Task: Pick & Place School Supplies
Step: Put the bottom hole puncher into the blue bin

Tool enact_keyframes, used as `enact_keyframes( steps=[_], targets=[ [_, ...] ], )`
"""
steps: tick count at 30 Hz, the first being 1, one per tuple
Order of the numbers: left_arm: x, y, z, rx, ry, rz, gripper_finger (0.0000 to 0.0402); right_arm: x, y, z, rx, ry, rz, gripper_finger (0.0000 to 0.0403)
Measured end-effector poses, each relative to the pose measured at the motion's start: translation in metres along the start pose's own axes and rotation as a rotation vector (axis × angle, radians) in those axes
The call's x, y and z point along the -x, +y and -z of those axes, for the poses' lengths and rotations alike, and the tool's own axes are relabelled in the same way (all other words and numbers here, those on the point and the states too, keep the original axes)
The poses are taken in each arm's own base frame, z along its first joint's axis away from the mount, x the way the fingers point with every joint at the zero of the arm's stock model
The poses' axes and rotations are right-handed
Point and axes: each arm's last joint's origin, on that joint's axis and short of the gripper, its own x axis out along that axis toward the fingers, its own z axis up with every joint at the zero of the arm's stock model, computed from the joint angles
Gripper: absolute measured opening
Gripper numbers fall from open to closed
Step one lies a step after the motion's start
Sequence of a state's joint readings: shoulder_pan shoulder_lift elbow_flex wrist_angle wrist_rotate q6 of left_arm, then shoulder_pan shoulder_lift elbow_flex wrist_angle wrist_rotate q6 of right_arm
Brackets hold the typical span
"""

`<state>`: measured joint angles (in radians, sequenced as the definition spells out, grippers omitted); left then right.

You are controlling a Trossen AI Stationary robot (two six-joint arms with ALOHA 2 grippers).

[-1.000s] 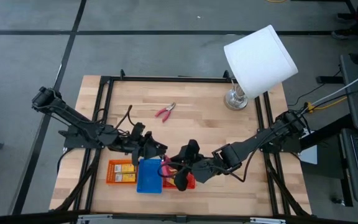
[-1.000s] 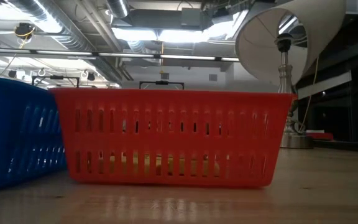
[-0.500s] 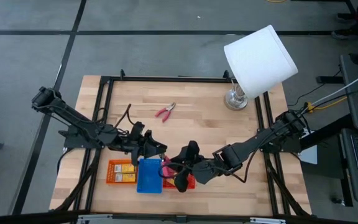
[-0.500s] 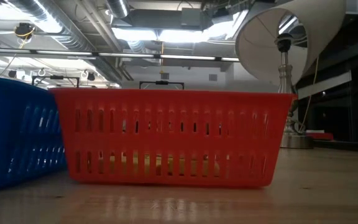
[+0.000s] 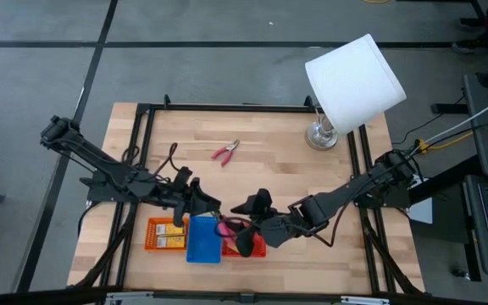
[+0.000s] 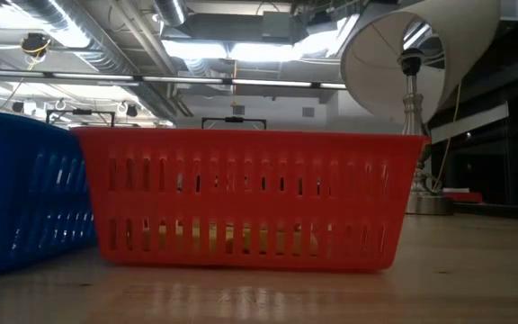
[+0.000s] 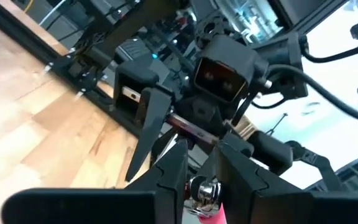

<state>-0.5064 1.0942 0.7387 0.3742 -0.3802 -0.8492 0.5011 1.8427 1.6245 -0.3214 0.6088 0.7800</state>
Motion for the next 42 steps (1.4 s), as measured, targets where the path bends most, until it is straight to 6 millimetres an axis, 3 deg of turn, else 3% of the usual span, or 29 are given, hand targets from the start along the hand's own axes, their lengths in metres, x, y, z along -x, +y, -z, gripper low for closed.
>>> enact_keyframes(
  steps=[13, 22, 30, 42],
  targets=[
    [0.014, 0.0, -0.007, -0.029, 0.011, -0.039, 0.0059, -0.015, -0.007, -0.015, -0.024, -0.045, -0.041, 0.0173],
    [0.025, -0.001, -0.007, -0.048, 0.042, -0.08, 0.0057, -0.049, -0.006, -0.007, -0.044, -0.042, -0.167, 0.0078],
    [0.04, -0.006, 0.001, -0.03, 0.037, -0.138, 0.0032, -0.051, -0.006, -0.007, -0.043, -0.044, -0.179, 0.0036],
    [0.038, -0.003, 0.025, -0.009, 0.107, -0.228, 0.0032, -0.05, -0.006, -0.005, -0.035, -0.04, -0.162, 0.0004]
  ],
)
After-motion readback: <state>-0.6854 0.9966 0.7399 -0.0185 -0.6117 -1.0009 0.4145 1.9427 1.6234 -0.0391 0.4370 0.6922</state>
